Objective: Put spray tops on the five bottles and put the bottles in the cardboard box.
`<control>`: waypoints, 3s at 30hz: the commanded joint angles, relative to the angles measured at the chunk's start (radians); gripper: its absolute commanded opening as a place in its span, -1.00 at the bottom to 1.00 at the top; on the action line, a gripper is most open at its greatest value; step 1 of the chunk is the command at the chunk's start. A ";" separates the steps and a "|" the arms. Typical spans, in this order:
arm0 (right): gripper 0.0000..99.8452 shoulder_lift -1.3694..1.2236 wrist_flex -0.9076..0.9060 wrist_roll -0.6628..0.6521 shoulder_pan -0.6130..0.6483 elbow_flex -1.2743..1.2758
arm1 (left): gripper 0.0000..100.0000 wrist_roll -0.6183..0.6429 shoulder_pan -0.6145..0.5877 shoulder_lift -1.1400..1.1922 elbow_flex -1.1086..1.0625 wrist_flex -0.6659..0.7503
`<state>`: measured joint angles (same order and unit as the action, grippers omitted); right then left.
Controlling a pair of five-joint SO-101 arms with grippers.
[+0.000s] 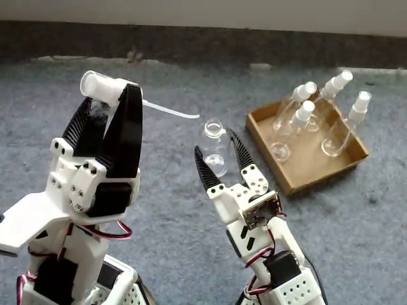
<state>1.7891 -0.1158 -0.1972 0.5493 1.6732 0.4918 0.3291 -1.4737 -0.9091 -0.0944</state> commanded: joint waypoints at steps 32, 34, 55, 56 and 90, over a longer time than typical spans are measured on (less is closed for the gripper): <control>-0.84 0.019 -0.064 -0.002 0.059 0.119 | -0.99 -0.101 0.102 0.022 -0.045 -0.075; -0.84 0.019 -0.064 -0.002 0.059 0.119 | -0.99 -0.153 0.107 0.024 -0.050 -0.075; -0.84 0.019 -0.065 -0.002 0.059 0.119 | -0.99 -0.164 0.111 0.156 -0.064 -0.075; -0.84 0.019 -0.065 -0.002 0.059 0.119 | -0.99 -0.164 0.111 0.156 -0.065 -0.075; -0.84 0.019 -0.064 -0.002 0.059 0.119 | -0.99 -0.181 0.217 0.165 -0.328 -0.204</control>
<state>1.7845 -0.1818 -0.2002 0.6015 1.6732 0.3276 0.5178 -1.3418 -1.2329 -0.2862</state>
